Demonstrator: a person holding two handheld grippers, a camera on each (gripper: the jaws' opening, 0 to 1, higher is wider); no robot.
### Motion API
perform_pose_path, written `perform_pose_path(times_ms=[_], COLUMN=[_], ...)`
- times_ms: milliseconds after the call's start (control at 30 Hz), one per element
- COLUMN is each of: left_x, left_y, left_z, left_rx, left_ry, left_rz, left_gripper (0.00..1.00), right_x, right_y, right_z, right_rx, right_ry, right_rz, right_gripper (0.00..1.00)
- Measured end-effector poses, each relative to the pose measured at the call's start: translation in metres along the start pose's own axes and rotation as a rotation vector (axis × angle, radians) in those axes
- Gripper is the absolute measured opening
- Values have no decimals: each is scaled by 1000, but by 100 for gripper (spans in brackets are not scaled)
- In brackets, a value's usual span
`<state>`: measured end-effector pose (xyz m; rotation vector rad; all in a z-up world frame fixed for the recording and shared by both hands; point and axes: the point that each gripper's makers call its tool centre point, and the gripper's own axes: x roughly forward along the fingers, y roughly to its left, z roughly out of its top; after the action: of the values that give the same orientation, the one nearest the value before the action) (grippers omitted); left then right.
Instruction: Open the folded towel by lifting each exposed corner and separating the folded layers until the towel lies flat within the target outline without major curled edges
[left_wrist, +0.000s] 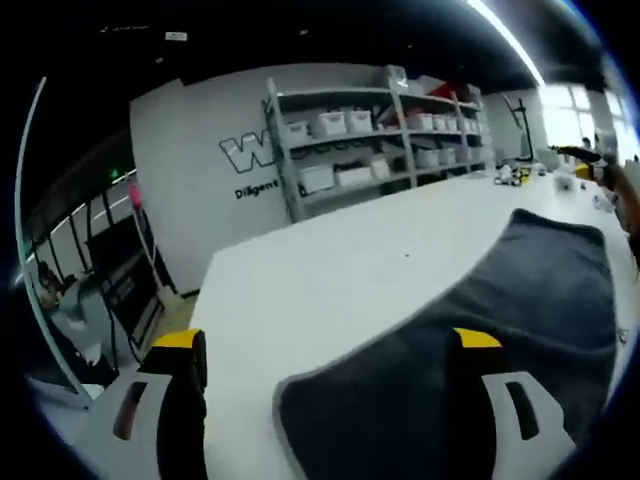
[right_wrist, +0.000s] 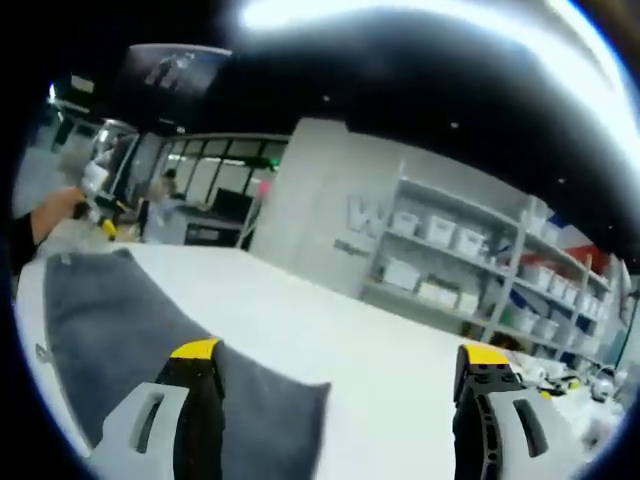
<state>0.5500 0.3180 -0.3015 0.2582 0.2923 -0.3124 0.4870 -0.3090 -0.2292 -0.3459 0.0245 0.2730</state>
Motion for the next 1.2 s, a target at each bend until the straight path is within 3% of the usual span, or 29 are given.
perform_pose_path(times_ms=[133,233,267,400,567,833,867,933,1200], left_x=[7,14,17,26,32,33,34,36,45], left_y=[4,5,4,5,24,25,25,25,14], left_z=[-9,-17,-20,-37,-60,-66,-67,-69,-67], left_rx=[-34,-41,-48,-31,-90,-111,-107,-96,-77], left_ry=[4,4,8,62,149,178,182,191,213], left_rz=[0,-1,-1,17,112,89,90,88,55], left_gripper=[94,94,95,93,82,64,59,58,49], right_x=[6,11,12,17,23,36,38,43,87], right_y=[-9,-19,-21,-30,-36,-35,-37,-39,-25], right_z=[-9,-9,-14,-29,-39,-48,-46,-45,-57], right_rx=[24,65,86,112,113,27,17,5,-17], right_ry=[-2,-68,-62,-19,33,141,144,159,262], right_rz=[-4,-53,-58,-64,-62,-34,-35,-23,86], right_gripper=[94,84,81,84,84,82,80,68,64])
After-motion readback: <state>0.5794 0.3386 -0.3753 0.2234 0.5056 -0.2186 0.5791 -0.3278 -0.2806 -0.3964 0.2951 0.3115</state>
